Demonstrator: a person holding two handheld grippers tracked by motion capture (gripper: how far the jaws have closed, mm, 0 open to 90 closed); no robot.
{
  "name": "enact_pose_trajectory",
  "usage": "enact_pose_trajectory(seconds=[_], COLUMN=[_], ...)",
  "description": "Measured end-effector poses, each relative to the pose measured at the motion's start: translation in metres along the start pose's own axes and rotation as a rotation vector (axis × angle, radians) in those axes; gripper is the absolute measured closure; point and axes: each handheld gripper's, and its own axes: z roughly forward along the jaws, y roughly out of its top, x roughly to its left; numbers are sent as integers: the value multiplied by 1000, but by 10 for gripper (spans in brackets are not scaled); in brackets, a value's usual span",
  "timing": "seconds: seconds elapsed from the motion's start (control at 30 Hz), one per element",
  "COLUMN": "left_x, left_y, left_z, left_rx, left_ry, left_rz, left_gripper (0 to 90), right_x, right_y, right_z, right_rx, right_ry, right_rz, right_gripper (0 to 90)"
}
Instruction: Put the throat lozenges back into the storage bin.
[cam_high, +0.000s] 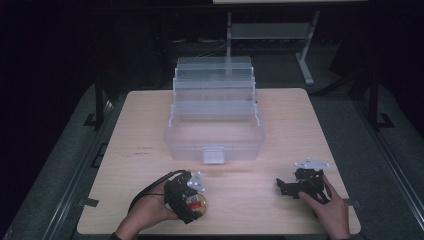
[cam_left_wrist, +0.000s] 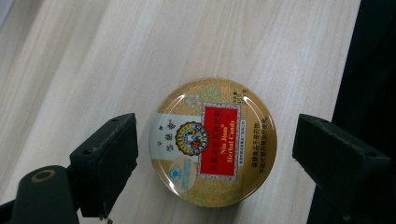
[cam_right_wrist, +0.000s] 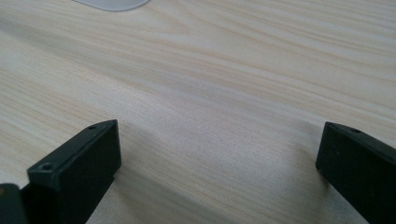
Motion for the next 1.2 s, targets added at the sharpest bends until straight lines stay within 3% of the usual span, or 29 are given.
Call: enact_pose_trajectory(seconds=[0.47,1.2], left_x=[-1,-3], left_y=[4,5], left_z=[13,24], left_rx=[51,91], left_ry=[13,26], left_rz=[22,36], left_gripper=[134,155], right_x=[0,0], right_y=[0,0], right_z=[0,0], right_rx=[0,0], right_ry=[0,0], right_rz=[0,0], right_gripper=[0,0])
